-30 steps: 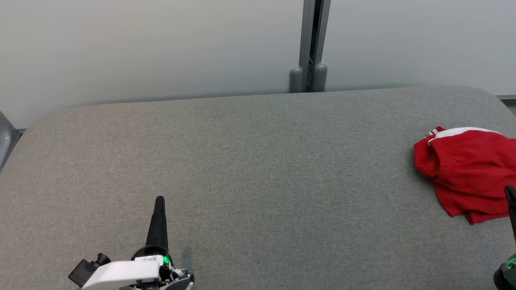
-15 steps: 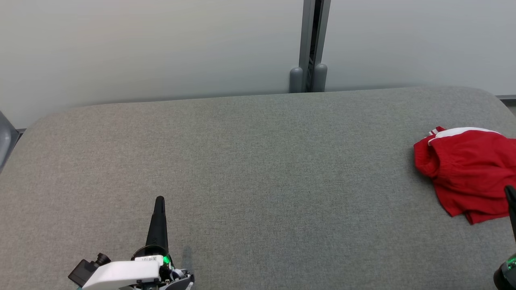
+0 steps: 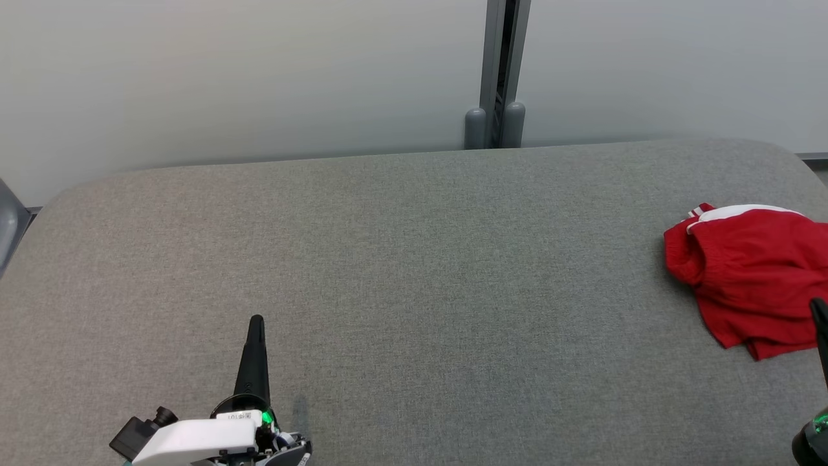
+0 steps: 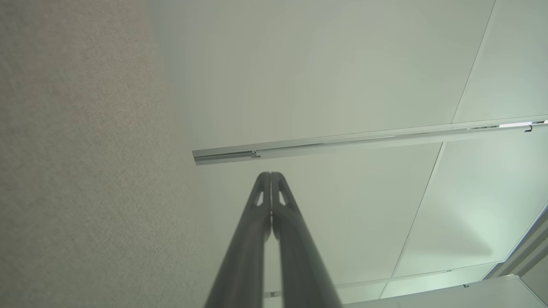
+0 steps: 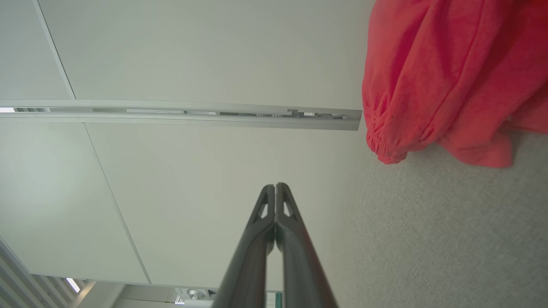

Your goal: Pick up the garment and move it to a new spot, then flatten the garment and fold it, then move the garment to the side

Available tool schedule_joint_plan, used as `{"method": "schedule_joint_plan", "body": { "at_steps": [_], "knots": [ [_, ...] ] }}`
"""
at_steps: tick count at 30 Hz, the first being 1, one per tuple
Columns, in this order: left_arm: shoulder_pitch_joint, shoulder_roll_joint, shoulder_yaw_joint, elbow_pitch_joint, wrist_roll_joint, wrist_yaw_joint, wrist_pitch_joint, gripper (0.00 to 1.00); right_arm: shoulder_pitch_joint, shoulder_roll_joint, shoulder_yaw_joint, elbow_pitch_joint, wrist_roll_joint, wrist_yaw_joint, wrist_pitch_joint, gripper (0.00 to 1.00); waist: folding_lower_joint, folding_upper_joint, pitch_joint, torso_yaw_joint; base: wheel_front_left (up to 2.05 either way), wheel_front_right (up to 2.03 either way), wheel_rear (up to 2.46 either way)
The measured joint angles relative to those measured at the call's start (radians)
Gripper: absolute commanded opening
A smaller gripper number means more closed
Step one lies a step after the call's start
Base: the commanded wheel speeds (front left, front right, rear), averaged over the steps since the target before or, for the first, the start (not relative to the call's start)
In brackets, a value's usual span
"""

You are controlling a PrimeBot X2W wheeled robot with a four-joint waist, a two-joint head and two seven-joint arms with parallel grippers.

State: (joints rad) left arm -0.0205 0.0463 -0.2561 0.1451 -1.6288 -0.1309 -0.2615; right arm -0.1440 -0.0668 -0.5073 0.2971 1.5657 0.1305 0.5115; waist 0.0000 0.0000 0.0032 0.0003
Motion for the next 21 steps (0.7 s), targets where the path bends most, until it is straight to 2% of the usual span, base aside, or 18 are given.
{"method": "schedule_joint_plan", "body": {
  "at_steps": [21],
  "knots": [
    [0.0, 0.0, 0.0, 0.0, 0.0, 0.0, 0.0, 0.0, 0.0, 0.0, -0.001, 0.0, 0.0, 0.0, 0.0, 0.0, 0.0, 0.0, 0.0, 0.0, 0.0, 0.0, 0.0]
  ]
}}
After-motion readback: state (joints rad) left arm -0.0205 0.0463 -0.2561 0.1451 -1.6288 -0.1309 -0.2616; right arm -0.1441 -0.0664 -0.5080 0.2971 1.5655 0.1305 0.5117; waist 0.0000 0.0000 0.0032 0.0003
